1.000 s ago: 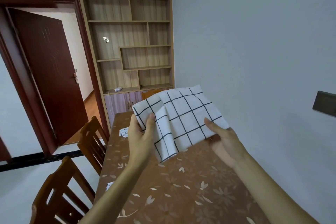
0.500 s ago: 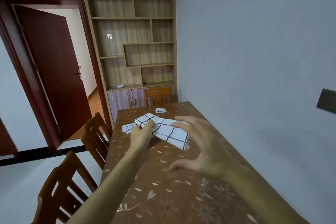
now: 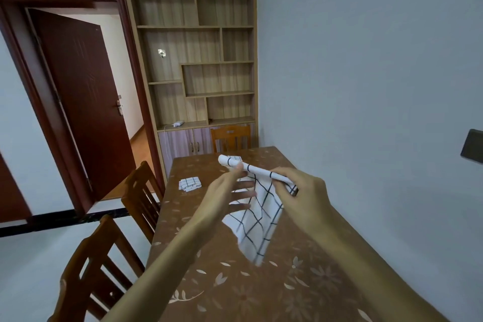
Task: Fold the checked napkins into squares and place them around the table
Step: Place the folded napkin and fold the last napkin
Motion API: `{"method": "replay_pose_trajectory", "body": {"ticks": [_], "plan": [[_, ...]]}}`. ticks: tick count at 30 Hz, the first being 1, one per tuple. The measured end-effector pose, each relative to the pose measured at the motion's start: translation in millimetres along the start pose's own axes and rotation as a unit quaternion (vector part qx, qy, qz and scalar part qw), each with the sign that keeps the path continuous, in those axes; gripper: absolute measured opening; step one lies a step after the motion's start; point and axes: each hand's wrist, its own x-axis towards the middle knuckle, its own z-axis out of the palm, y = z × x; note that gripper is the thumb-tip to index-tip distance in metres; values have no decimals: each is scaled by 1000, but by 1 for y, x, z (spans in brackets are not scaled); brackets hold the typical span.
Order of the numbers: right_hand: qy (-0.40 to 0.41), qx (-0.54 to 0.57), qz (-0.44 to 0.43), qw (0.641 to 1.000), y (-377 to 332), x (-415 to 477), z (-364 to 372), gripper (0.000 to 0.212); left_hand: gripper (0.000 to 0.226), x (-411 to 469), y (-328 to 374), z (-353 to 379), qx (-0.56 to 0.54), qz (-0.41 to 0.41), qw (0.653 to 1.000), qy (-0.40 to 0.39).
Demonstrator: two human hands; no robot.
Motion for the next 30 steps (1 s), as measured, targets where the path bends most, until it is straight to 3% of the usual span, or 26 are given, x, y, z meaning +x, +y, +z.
{"method": "replay_pose_trajectory", "body": {"ticks": [4,8,12,15,18,20,22,30], "plan": [[-60,101,53,992,-20,-8,-3,26,53,-11,5,19,57,59,993,-82],[-136,223,116,958,-21,-7,-10,32,36,-15,12,19,77,118,986,-89],[-50,237,137,960,-6,2,-17,26,25,-8,9,2,127,131,979,-91],[-21,145,132,980,7,11,-31,57,25,-5,9,-9,167,122,973,-107],[-117,166,200,959,20,21,-49,78,35,-6,18,-19,159,106,970,-148],[-212,231,218,924,28,23,-58,63,40,-6,23,-26,135,93,974,-159],[-250,277,217,902,32,21,-62,45,33,-5,27,-30,117,88,976,-163],[-153,286,186,927,37,14,-56,24,45,-6,22,-34,193,94,961,-172]]}}
